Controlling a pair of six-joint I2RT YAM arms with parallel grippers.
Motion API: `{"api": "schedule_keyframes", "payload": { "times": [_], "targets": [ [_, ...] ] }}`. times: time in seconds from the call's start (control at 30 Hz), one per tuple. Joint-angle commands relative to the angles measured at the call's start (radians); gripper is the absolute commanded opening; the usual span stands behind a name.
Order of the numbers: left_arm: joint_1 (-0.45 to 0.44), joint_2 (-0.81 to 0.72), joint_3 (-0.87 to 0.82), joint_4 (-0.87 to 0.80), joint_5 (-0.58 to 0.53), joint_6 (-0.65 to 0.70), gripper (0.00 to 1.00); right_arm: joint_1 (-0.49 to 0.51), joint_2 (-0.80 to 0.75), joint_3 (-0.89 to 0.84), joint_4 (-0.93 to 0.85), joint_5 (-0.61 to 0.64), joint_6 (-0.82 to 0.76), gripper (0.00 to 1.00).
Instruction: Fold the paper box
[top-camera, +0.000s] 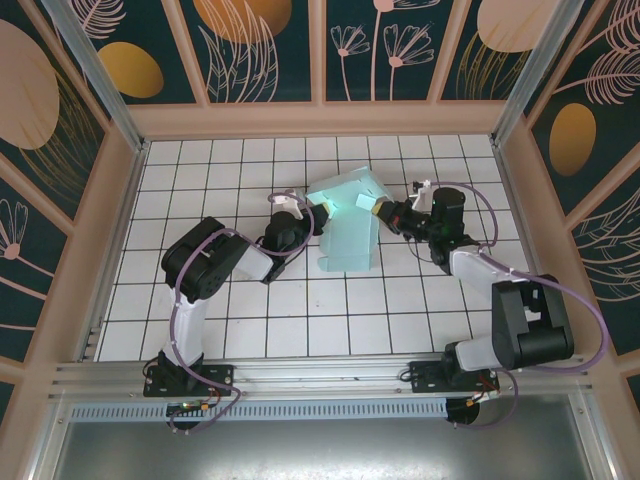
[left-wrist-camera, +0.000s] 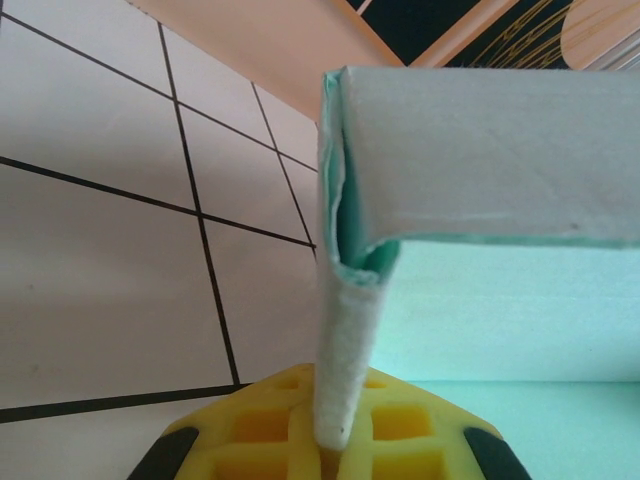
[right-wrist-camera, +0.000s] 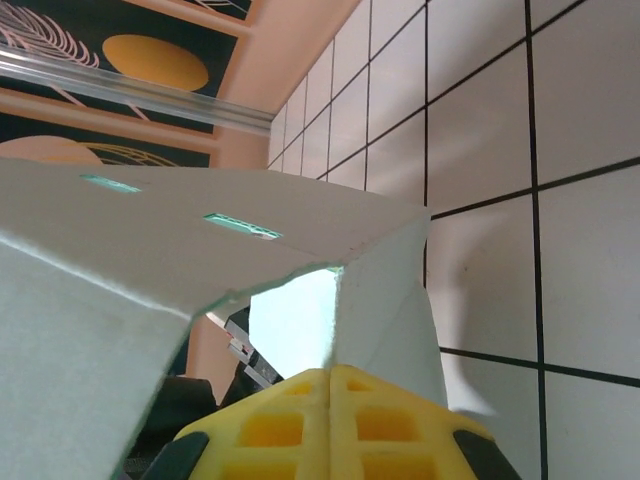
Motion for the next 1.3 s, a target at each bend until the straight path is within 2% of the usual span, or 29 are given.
{"api": "schedule_keyframes", "payload": {
  "times": [0.0,0.07,0.1,0.33,0.7,0.83,1.03,1.27],
  "targets": [
    [0.001,-0.034,0.005,0.007,-0.004,0.037,0.0,0.001,0.012,0.032,-0.023,0.016,-0.012,0.04],
    [0.002,-0.035,0.006,0.003,-0.005,0.045,0.0,0.002,0.009,0.03,-0.023,0.025,-0.011,0.17],
    [0.002,-0.035,0.006,0.001,-0.004,0.045,0.0,0.001,0.007,0.03,-0.02,0.029,-0.009,0.2],
    [0.002,-0.028,0.007,0.01,0.014,0.046,0.0,0.001,0.031,0.037,0.018,0.015,0.015,0.26],
    [0.001,-0.011,0.018,0.002,0.016,0.026,0.0,-0.023,-0.009,-0.051,0.237,-0.042,0.088,0.39],
    [0.001,-0.003,0.024,0.004,0.027,0.024,0.0,-0.033,-0.028,-0.069,0.254,-0.039,0.098,0.41],
    [0.001,0.0,0.021,0.022,0.036,0.033,0.0,-0.02,0.029,-0.017,0.232,-0.058,0.103,0.41],
    [0.002,-0.001,0.024,0.026,0.044,0.02,0.0,-0.009,0.089,-0.001,0.194,-0.036,0.108,0.36]
  ]
}}
